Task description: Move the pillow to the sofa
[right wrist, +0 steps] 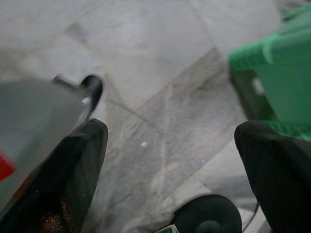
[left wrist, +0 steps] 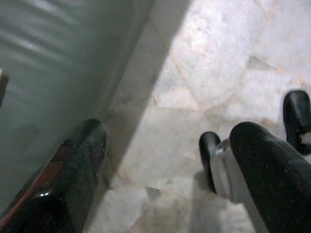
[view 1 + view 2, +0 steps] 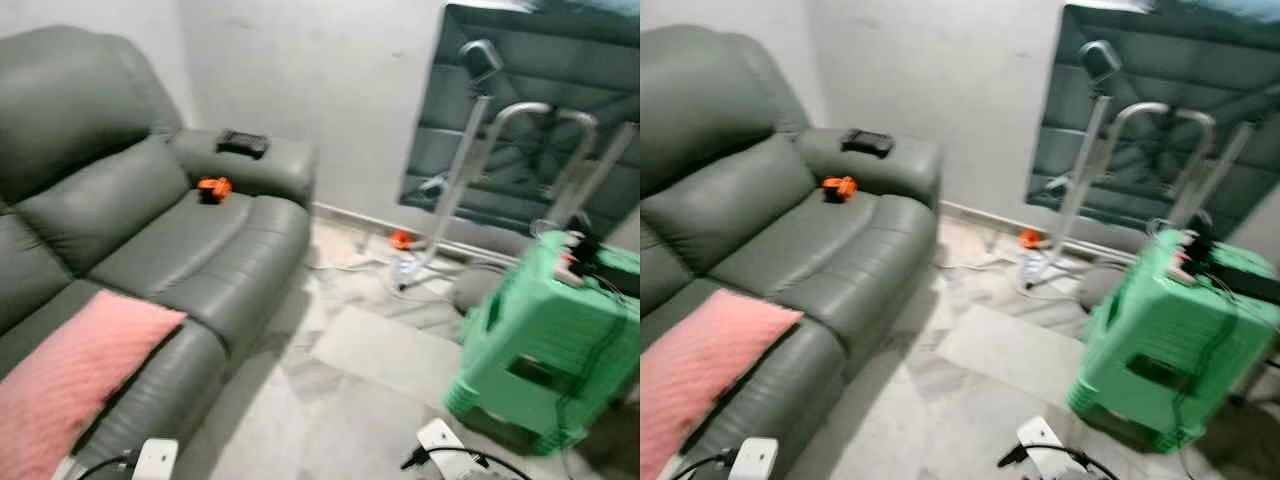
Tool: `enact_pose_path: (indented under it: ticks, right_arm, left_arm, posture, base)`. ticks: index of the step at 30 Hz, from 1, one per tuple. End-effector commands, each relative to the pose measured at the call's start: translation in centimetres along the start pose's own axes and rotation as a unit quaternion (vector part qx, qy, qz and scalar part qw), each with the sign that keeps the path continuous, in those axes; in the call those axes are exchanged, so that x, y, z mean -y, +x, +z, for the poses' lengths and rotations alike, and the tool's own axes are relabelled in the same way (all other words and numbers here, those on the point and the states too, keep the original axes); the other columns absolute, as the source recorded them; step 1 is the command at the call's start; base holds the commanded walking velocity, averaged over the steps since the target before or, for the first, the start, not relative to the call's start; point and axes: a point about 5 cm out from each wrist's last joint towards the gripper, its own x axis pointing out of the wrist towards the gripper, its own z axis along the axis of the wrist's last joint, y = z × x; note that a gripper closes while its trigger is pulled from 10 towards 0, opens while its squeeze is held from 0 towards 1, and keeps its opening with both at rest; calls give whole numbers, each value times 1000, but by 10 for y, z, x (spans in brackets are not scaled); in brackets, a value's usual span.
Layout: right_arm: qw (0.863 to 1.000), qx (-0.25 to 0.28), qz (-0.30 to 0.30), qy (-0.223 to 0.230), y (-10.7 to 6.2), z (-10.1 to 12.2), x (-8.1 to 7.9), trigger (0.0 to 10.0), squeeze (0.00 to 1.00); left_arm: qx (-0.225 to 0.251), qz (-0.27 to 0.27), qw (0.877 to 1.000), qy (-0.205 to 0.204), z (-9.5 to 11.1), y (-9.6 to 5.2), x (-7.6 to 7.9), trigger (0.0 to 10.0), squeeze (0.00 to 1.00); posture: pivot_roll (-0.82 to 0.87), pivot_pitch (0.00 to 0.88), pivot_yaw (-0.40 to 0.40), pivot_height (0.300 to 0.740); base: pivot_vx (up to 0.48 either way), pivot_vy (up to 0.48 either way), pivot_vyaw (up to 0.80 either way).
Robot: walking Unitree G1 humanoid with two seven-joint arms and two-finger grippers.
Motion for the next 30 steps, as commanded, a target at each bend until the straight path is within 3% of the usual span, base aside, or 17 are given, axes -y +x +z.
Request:
enact_pose_path:
  ticks: [1,30]
  right_arm:
    - [1000,-2,6,-1,0,-1,-2,10000,0]
    - [1000,-4,11,1,0,-1,-2,10000,0]
  left_arm:
    - [-3,-2,1000,3,0,0,-1,10000,0]
    - [-7,-11,1000,-6,-1,0,0,10000,0]
  posture:
    - [-127,0,-4,740]
    - [-129,0,-2,740]
  base:
    - [0,0,-756]
    - [0,0,-749]
